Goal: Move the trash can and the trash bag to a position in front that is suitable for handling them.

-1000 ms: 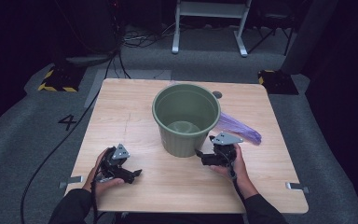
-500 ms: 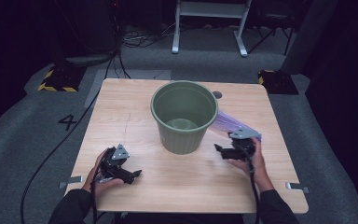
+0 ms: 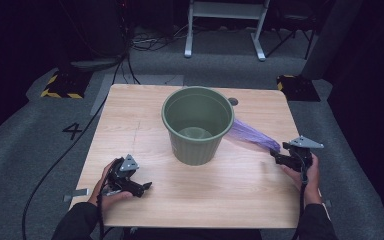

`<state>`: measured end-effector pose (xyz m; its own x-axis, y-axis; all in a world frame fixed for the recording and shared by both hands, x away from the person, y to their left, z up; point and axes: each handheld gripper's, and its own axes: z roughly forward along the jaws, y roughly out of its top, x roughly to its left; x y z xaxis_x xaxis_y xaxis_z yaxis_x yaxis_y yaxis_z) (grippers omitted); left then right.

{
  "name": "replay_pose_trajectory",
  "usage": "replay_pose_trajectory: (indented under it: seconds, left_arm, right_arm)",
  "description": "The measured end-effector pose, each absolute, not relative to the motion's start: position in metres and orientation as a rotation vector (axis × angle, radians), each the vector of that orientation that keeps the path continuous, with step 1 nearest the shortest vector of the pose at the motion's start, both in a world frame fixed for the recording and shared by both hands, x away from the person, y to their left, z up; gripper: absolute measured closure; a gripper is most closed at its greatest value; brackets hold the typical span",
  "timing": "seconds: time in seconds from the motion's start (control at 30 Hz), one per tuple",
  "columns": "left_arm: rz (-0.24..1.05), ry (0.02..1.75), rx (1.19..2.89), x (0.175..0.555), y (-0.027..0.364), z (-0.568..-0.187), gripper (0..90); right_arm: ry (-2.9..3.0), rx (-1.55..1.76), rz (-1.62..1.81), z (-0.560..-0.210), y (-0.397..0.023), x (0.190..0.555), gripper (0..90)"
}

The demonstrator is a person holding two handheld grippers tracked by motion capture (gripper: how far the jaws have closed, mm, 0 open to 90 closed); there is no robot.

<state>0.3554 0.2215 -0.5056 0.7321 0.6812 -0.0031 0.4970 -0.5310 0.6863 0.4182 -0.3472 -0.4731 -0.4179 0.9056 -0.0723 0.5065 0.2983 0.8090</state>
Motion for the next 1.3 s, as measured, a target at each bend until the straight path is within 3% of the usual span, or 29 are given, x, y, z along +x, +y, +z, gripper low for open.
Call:
replay_pose_trajectory:
  seconds: [0.13,0.17,0.27,0.3,0.33,0.5,1.17,1.23,1.27,1.3]
  left_arm:
    - [0.348,0.885,2.246,0.355,0.222,-0.506,0.3]
    - [0.348,0.885,2.246,0.355,0.222,-0.506,0.3]
    - [0.348,0.885,2.246,0.355,0.222,-0.506,0.3]
    - [0.347,0.884,2.246,0.355,0.222,-0.506,0.3]
    - [0.347,0.884,2.247,0.355,0.222,-0.506,0.3]
    - [0.348,0.885,2.246,0.355,0.222,-0.506,0.3]
    - [0.348,0.885,2.246,0.355,0.221,-0.506,0.2]
    - [0.348,0.887,2.245,0.355,0.221,-0.506,0.2]
    - [0.348,0.887,2.245,0.355,0.221,-0.506,0.2]
    - [0.348,0.888,2.244,0.355,0.221,-0.506,0.2]
  right_arm:
    - [2.102,1.267,1.012,-0.485,-0.346,0.425,52.5]
    - [2.102,1.267,1.012,-0.485,-0.346,0.425,52.5]
    - [2.143,1.26,0.994,-0.49,-0.344,0.428,74.3]
    - [2.143,1.26,0.994,-0.49,-0.344,0.428,74.3]
    - [2.158,1.25,0.991,-0.492,-0.344,0.427,82.8]
    - [2.185,1.211,1.003,-0.491,-0.344,0.422,89.7]
    - [2.415,0.912,1.01,-0.492,-0.277,0.363,90.0]
    - [2.397,0.887,0.998,-0.488,-0.272,0.357,83.4]
    - [2.334,0.893,1.021,-0.481,-0.274,0.354,73.1]
    - [2.334,0.893,1.021,-0.481,-0.274,0.354,73.1]
